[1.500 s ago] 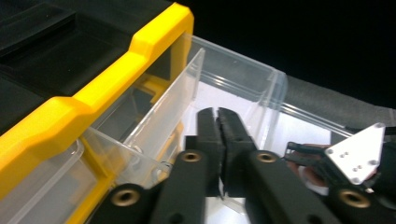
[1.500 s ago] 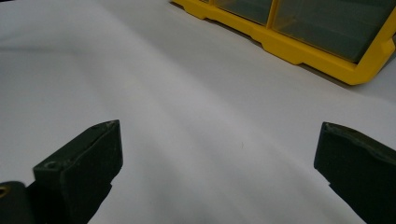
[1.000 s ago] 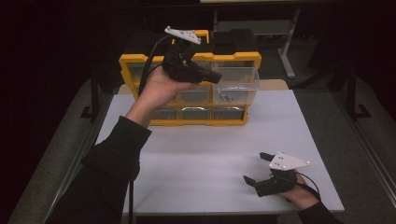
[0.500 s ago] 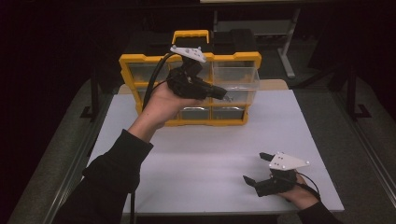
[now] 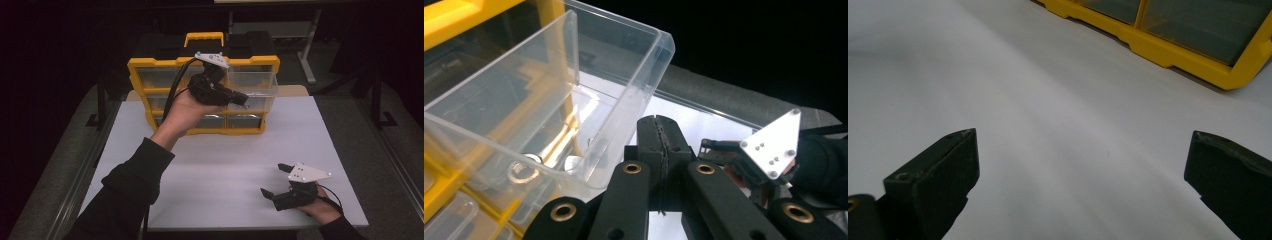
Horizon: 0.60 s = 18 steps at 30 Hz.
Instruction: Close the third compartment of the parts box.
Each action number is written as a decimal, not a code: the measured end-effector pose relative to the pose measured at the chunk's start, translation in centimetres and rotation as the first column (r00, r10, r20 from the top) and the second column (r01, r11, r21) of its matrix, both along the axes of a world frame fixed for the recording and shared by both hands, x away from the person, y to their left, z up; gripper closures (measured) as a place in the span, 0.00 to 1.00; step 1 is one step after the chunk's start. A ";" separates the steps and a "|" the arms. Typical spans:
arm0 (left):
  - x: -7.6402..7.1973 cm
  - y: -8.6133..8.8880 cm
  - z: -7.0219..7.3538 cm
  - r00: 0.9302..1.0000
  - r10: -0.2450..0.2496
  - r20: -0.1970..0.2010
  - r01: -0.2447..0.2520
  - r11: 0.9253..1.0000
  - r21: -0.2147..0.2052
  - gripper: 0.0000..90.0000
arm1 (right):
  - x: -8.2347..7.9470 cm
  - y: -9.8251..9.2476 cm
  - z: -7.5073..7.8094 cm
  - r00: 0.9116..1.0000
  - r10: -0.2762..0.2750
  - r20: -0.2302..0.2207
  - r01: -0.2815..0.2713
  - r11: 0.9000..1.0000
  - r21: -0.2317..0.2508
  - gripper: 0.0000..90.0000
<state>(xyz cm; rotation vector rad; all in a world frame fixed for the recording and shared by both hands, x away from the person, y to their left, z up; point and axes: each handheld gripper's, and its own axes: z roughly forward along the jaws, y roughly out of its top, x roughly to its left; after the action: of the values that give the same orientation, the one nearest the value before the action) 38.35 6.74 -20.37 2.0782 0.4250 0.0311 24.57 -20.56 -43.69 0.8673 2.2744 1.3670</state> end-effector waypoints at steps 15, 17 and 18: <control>1.2 -0.1 0.0 0.999 0.027 0.017 -0.027 0.999 -0.018 1.00 | 0.1 -0.1 0.0 1.000 -0.002 -0.001 0.002 1.000 0.009 0.01; 1.5 -0.1 0.0 0.999 0.035 0.018 -0.034 0.999 -0.019 1.00 | 0.1 -0.2 -0.1 1.000 -0.001 0.000 0.001 1.000 0.010 0.01; 1.7 -0.1 0.0 0.999 0.039 0.016 -0.039 0.999 -0.024 1.00 | 0.2 -0.2 -0.1 1.000 -0.001 -0.001 0.001 1.000 0.012 0.01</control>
<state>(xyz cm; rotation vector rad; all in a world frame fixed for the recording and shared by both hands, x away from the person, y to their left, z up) 40.02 6.61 -20.41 2.0446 0.4535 0.0660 24.74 -20.78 -43.77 0.8736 2.2679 1.3817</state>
